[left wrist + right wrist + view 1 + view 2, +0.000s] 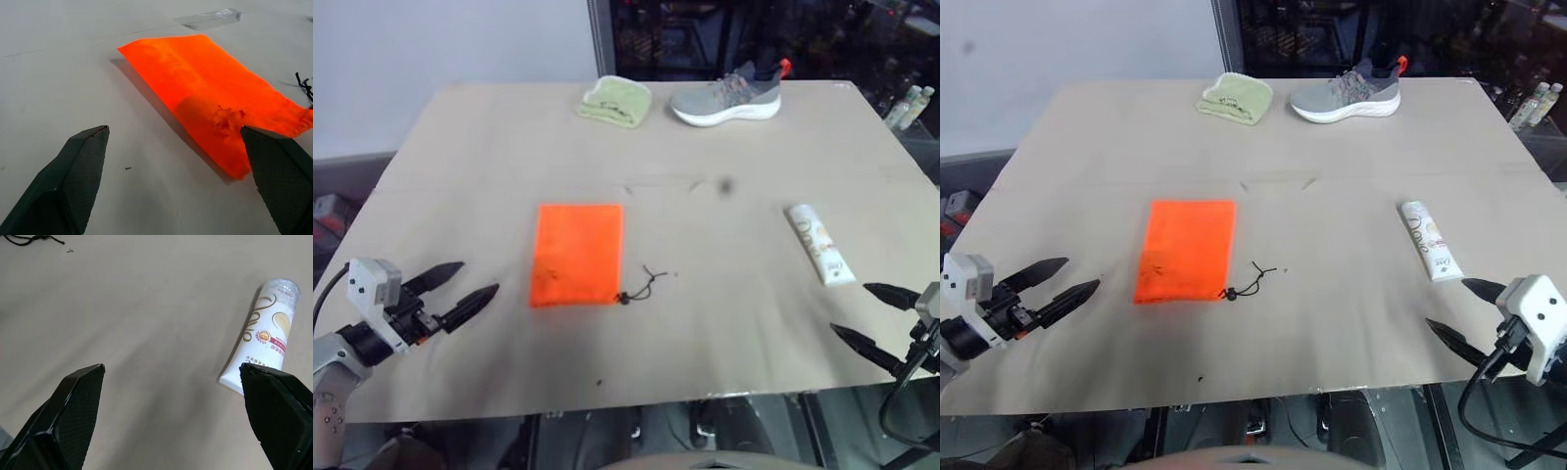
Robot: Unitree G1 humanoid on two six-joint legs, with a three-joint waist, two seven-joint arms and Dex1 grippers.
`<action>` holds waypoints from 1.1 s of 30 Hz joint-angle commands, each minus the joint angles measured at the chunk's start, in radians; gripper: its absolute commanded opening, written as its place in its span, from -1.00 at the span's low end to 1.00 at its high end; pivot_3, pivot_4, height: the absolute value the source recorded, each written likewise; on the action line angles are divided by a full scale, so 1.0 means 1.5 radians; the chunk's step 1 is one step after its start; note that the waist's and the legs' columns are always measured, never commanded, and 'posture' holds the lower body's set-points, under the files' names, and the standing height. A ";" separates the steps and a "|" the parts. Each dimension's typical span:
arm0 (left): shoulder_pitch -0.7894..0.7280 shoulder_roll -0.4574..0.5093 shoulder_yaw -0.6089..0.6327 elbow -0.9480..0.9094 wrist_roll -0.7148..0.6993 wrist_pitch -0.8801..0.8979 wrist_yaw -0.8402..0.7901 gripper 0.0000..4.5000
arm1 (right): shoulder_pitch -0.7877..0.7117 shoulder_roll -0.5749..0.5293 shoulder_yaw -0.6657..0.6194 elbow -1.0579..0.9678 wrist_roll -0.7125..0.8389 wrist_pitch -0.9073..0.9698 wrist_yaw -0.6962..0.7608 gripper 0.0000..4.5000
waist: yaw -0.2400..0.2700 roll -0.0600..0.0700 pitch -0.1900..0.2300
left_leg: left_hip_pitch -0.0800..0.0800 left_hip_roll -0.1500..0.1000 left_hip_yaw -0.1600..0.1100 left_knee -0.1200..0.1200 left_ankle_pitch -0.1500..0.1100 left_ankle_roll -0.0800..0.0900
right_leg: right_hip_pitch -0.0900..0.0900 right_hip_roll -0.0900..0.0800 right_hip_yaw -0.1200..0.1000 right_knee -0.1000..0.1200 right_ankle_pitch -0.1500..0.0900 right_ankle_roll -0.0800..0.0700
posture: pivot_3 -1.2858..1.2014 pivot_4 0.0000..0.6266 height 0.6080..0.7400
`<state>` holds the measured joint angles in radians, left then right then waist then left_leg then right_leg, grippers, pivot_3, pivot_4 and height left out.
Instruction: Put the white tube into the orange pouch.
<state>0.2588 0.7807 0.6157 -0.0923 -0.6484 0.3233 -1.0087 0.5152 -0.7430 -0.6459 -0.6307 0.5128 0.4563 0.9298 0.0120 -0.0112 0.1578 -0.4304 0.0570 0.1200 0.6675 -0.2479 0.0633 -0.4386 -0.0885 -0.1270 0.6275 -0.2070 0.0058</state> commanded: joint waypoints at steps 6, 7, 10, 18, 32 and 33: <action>-0.016 0.030 -0.034 -0.023 0.017 -0.033 -0.075 0.98 | -0.055 -0.011 0.036 -0.042 0.033 0.019 -0.023 1.00 | 0.002 0.000 0.000 | 0.001 0.001 0.000 0.001 -0.001 0.000 | 0.000 0.002 0.000 0.000 0.000 0.000 | 0.03 -0.52 1.00; -0.019 0.032 -0.039 -0.024 0.022 -0.041 -0.083 0.98 | -0.057 -0.010 0.042 -0.040 0.033 0.016 -0.022 1.00 | 0.002 0.000 0.000 | 0.001 0.000 0.000 0.001 -0.001 -0.001 | 0.000 0.002 0.000 0.000 0.000 0.000 | 0.03 -0.52 1.00; -0.034 0.039 -0.059 -0.029 0.045 -0.078 -0.102 0.98 | -0.066 -0.008 0.072 -0.049 0.036 -0.004 -0.008 1.00 | 0.002 0.000 0.000 | 0.001 0.000 0.000 0.001 -0.002 -0.001 | 0.000 0.001 0.000 0.000 0.000 0.000 | 0.03 -0.52 1.00; -0.099 0.048 -0.140 -0.046 0.130 -0.190 -0.122 0.98 | -0.091 -0.010 0.178 -0.102 0.055 -0.082 0.071 1.00 | 0.003 0.000 0.000 | 0.001 0.000 -0.001 0.002 -0.001 0.000 | 0.002 0.003 -0.001 0.000 0.000 0.000 | 0.03 -0.52 1.00; -0.246 0.104 -0.328 0.014 0.267 -0.386 -0.197 0.98 | -0.415 0.019 0.461 -0.005 0.007 -0.099 0.085 1.00 | 0.002 0.000 0.001 | 0.006 0.000 0.001 0.001 0.000 0.002 | 0.005 0.004 0.000 0.001 0.000 0.000 | 0.03 -0.52 1.00; -0.255 0.106 -0.339 0.022 0.267 -0.393 -0.211 0.98 | -0.427 0.020 0.469 -0.002 0.007 -0.101 0.087 1.00 | 0.002 0.000 0.001 | 0.006 0.000 0.002 0.001 0.001 0.001 | 0.005 0.004 0.000 0.001 0.000 0.000 | 0.03 -0.52 1.00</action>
<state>-0.1069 0.9190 0.1162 -0.0435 -0.2283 -0.2400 -1.2980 -0.1073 -0.7182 0.0494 -0.6166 0.5174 0.3097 1.0499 0.0149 -0.0108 0.1586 -0.4213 0.0572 0.1239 0.6692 -0.2462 0.0641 -0.4317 -0.0820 -0.1267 0.6293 -0.2050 0.0089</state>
